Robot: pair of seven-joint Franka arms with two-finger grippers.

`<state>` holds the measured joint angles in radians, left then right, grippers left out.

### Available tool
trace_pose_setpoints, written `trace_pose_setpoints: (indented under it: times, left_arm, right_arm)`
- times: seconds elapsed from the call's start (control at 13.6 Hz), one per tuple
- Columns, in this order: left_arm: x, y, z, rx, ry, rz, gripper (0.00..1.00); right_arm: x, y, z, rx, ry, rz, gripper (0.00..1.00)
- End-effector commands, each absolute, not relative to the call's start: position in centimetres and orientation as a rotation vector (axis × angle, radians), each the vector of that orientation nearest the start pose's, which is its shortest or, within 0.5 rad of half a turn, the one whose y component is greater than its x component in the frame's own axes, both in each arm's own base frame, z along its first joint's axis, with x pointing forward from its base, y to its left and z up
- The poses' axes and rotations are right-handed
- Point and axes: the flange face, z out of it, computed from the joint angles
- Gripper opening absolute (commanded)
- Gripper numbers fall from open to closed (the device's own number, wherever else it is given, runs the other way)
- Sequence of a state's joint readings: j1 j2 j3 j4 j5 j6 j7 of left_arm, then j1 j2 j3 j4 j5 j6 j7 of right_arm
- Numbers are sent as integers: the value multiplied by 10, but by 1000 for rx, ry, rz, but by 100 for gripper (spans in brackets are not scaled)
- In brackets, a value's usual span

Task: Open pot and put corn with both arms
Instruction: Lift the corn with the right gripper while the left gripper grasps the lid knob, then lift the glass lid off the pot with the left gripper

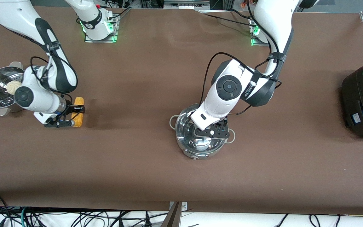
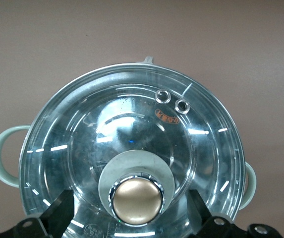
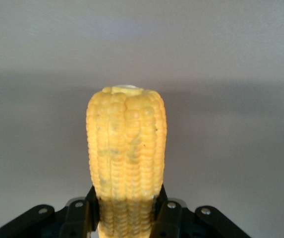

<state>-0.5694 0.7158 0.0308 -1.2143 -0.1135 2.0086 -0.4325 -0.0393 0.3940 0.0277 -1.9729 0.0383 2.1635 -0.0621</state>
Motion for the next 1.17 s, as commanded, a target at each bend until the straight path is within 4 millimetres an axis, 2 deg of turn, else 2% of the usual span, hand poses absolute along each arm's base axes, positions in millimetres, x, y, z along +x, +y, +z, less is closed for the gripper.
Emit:
trace_pose_setpoints:
  times: [0.0,0.29,0.59,0.81,1.1]
  left_arm:
    - [642,-410,354,-3224,138,-89,99]
    - [639,-411,346,-3195,163,-82,98]
    - [638,-411,345,-3192,163,-73,94]
    - [638,-411,346,-3194,158,-72,90]
    - [638,-410,350,-3194,155,-69,82]
  right_arm:
    - [615,0,314,-2964,3,350,0]
    - [634,17,365,-2949,-37,325,0]
    - [641,31,390,-2948,-85,311,0]
    - [649,50,422,-2946,-141,285,0]
    - [649,97,435,-2964,-112,281,0]
